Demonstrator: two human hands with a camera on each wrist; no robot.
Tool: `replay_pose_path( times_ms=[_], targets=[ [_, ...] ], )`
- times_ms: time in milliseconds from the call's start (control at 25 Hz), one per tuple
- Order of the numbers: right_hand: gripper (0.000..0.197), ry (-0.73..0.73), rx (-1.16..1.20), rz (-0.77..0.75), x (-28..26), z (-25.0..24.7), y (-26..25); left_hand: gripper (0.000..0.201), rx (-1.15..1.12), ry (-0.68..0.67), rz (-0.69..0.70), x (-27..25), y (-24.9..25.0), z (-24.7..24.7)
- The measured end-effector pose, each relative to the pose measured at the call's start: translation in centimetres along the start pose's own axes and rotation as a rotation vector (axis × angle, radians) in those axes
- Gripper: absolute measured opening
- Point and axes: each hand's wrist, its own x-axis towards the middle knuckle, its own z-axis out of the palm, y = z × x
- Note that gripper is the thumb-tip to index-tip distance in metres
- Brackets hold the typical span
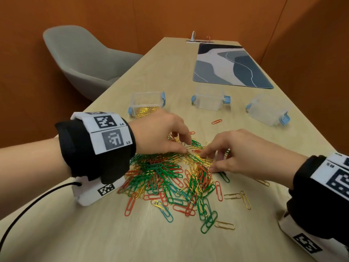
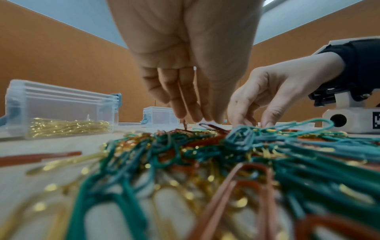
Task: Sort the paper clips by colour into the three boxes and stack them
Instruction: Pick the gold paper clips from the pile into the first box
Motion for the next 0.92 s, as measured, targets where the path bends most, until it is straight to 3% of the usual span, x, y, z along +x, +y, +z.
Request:
replay_pose_path(
  times_ms=[120,240,360,520,640,800,920],
  targets=[
    [0.031,0.029,-0.003,0.039,0.0,0.01,0.2,0.027,0.013,-0.101,0.066,0.4,0.74,0.27],
    [0.017,0.042,0.025,0.054,0.12,0.13,0.35,0.02,0.008,-0.141,0.063,0.6,0.76,0.37],
    [0.007,0.038,0.057,0.056,0.41,0.29,0.4,0.011,-0.006,-0.101,0.03,0.34,0.6,0.23],
    [0.008,-0.006,0.022,0.051,0.49,0.59,0.16,0.007,0.029,0.026,-0.063,0.27,0.09,0.28],
    [0.008,-0.017,-0.072,0.008,0.49,0.68,-0.16,0.012,0.012,0.029,-0.075,-0.05,-0.06,0.17],
    [0.01,-0.001,-0.106,-0.034,0.49,0.53,-0.19,0.029,0.0,-0.108,0.085,0.15,0.75,0.28],
    [0.012,0.014,-0.098,-0.033,0.34,0.28,-0.09,0.034,0.0,-0.207,0.092,0.6,0.66,0.56]
  ],
)
